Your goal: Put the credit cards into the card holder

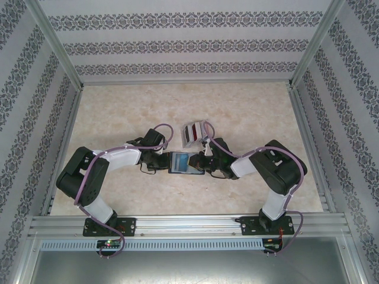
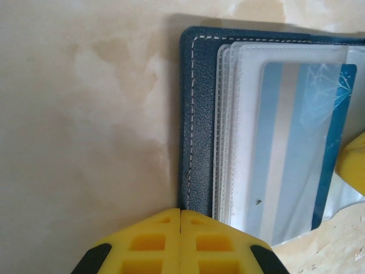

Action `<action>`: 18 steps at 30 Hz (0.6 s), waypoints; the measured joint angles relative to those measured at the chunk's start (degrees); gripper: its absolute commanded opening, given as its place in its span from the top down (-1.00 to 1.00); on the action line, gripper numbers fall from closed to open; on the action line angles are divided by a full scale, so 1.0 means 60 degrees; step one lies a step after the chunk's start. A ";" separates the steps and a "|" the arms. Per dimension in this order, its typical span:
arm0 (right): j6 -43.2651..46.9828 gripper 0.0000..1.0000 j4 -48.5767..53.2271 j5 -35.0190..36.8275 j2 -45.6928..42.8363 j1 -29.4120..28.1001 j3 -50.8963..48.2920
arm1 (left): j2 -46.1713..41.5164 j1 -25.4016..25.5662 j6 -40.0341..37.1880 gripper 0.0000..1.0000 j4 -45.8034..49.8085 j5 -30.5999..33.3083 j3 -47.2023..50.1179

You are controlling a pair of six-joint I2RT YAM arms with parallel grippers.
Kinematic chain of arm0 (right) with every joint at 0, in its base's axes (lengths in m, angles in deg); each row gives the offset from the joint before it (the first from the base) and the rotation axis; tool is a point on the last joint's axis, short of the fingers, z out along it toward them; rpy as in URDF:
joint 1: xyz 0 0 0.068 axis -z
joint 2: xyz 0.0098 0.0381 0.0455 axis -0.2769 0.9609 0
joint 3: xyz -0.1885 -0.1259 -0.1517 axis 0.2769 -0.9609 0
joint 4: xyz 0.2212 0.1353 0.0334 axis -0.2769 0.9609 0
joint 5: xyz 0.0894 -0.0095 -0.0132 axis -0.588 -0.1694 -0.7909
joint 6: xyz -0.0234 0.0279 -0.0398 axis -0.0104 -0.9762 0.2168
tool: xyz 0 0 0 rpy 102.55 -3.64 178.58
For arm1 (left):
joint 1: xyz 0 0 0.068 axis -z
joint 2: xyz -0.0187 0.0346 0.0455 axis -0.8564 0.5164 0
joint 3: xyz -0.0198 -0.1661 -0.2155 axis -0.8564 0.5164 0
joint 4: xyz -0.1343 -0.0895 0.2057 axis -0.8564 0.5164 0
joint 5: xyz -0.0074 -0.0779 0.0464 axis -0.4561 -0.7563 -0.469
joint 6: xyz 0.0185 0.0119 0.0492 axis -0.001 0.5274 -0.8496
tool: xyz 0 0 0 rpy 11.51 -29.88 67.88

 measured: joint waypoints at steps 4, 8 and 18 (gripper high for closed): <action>0.0047 1.00 0.0095 -0.0033 0.0109 -0.0025 0.0168 | 0.0000 0.0004 0.0000 1.00 0.0000 -0.0004 0.0000; 0.0047 1.00 0.0135 -0.0029 0.0317 -0.0193 0.0444 | -0.0011 0.0000 0.0000 1.00 -0.0033 -0.0011 0.0025; 0.0124 0.69 0.0477 0.0127 0.0437 -0.0441 0.0790 | -0.0109 0.0004 -0.0004 1.00 -0.0044 0.0073 0.0076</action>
